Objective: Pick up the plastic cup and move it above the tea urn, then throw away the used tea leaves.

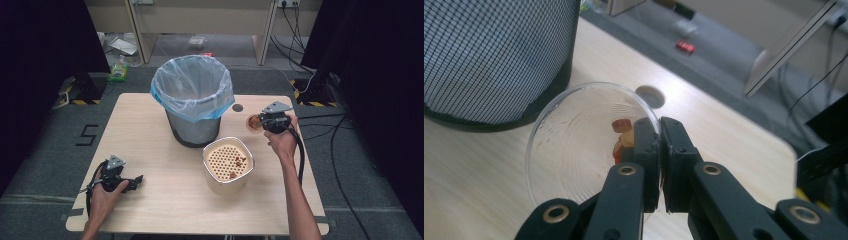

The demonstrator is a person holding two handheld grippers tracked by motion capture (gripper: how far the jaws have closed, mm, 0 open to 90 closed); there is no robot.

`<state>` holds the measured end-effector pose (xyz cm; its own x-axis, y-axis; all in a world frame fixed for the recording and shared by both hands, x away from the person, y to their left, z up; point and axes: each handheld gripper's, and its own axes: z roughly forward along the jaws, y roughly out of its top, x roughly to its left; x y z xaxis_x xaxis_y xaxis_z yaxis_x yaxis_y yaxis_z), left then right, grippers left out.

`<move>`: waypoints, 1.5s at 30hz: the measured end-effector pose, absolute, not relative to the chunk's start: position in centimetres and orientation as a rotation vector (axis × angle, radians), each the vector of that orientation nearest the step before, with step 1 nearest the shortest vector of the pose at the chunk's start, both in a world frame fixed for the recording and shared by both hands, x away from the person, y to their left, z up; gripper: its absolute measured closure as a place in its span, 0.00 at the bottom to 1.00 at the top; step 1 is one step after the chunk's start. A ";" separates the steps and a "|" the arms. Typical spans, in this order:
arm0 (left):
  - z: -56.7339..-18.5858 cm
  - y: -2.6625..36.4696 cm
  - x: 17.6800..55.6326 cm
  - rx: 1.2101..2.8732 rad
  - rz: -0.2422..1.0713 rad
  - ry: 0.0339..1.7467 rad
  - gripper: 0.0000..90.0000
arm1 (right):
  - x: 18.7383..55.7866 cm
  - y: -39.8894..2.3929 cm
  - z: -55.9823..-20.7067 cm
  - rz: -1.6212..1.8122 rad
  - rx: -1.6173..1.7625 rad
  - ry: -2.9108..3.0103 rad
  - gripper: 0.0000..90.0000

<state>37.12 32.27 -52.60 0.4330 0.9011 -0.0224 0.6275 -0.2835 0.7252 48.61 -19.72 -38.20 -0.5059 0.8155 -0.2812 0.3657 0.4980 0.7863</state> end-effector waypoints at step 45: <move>-52.6 32.2 37.1 2.019 0.529 1.284 0.00 | 40.0 -15.9 -35.9 0.967 0.618 1.834 0.97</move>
